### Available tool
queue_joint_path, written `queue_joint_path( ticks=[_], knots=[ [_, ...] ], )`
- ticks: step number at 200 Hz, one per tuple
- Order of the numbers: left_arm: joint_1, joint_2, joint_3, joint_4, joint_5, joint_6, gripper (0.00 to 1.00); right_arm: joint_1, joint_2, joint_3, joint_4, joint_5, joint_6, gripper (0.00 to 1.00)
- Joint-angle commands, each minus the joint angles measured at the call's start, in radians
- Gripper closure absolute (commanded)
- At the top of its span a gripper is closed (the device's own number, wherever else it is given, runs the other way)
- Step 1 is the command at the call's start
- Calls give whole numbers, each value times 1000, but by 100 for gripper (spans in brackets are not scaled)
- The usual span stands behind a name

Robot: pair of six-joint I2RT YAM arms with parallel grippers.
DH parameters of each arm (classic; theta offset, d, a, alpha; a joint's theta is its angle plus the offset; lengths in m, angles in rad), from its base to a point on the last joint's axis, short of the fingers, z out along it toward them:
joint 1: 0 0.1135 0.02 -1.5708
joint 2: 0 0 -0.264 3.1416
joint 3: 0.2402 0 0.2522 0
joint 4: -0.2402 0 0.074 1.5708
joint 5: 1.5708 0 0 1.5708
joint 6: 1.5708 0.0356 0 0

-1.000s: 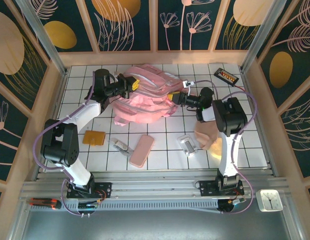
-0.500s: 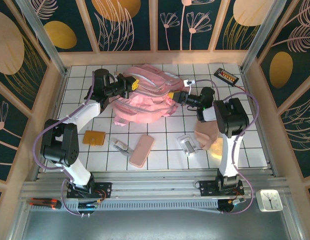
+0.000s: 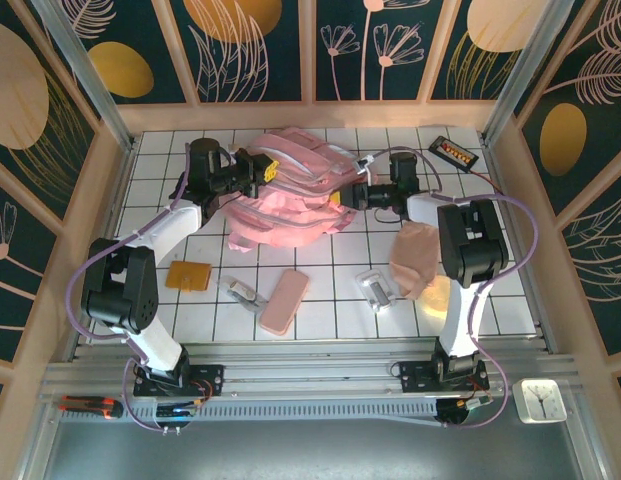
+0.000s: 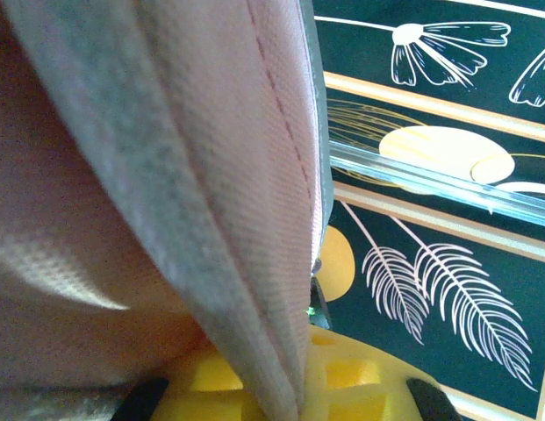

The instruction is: Pack books, pencil case, and school supplies into a backpack

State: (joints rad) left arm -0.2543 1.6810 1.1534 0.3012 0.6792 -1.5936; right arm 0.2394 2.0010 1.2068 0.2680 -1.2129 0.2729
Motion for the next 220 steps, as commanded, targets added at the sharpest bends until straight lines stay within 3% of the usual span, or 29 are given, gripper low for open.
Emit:
queue_joint_path(
  ticks=[1,52,98,172,207,212,220],
  knots=[
    [-1,-52,13,152,4,12,100,31,-33,34,-156,-86,-69,100],
    [-14,-69,-43,154,-18,34,100,95,-65,100,-238,-89,-15,100],
    [-34,-69,-61,139,-38,76,100,180,-117,86,-191,-26,151,100],
    [-141,-44,-107,184,-84,74,100,363,-163,86,-66,250,442,100],
    [-140,-89,-150,173,-74,94,100,343,-197,45,-166,315,425,100],
    [-134,-100,-146,136,-66,122,92,328,-213,31,-192,322,410,100],
    [-121,-121,-139,72,-56,173,71,314,-239,7,-231,331,386,100]
  ],
)
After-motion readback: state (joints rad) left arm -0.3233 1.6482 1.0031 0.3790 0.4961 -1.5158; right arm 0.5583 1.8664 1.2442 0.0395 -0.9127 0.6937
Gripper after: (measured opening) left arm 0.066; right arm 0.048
